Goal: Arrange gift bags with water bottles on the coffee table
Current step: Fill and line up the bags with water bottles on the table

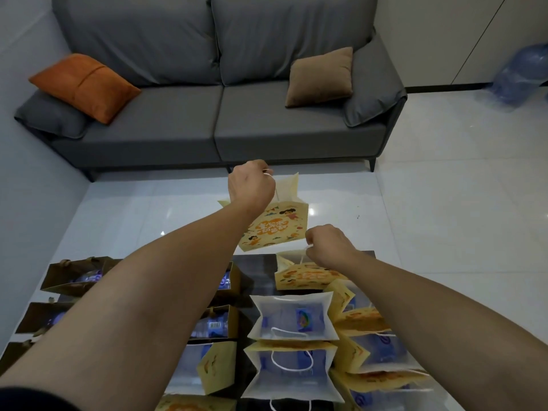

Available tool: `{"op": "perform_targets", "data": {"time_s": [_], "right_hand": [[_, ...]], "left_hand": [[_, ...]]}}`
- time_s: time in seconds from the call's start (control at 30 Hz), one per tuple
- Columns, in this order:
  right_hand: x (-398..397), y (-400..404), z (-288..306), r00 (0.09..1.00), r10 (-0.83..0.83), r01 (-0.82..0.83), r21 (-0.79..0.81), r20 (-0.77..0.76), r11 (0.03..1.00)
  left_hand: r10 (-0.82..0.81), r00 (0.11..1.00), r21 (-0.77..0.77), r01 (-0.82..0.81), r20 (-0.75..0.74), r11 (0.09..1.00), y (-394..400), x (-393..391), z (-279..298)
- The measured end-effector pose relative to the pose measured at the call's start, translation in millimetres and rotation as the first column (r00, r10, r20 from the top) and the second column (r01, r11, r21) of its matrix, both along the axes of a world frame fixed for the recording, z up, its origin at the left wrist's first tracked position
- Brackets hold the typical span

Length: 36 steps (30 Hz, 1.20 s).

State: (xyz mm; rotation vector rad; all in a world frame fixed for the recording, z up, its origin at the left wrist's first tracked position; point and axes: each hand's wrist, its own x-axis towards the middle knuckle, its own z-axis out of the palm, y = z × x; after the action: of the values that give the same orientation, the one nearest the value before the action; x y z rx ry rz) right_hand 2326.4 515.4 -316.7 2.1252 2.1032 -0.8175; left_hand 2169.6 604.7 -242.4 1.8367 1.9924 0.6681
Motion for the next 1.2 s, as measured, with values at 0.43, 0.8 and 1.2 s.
{"op": "perform_targets", "data": {"time_s": [0.43,0.8,1.2], "right_hand": [[-56,-5,-11,0.981,-0.037,0.025,-0.062,-0.192,0.998],[-32,-1,58,0.955,-0.238,0.288,0.352,-0.178,0.891],[-39,-68,158,0.897,-0.325,0.442,0.567,-0.301,0.695]], "left_hand": [[-0.042,0.998,-0.038,0.043,0.044,0.998,-19,-6,-7],[-0.083,0.991,0.1,0.072,0.11,0.992,-32,-14,61],[-0.156,0.973,0.321,0.095,0.17,0.942,-98,-19,172]]}}
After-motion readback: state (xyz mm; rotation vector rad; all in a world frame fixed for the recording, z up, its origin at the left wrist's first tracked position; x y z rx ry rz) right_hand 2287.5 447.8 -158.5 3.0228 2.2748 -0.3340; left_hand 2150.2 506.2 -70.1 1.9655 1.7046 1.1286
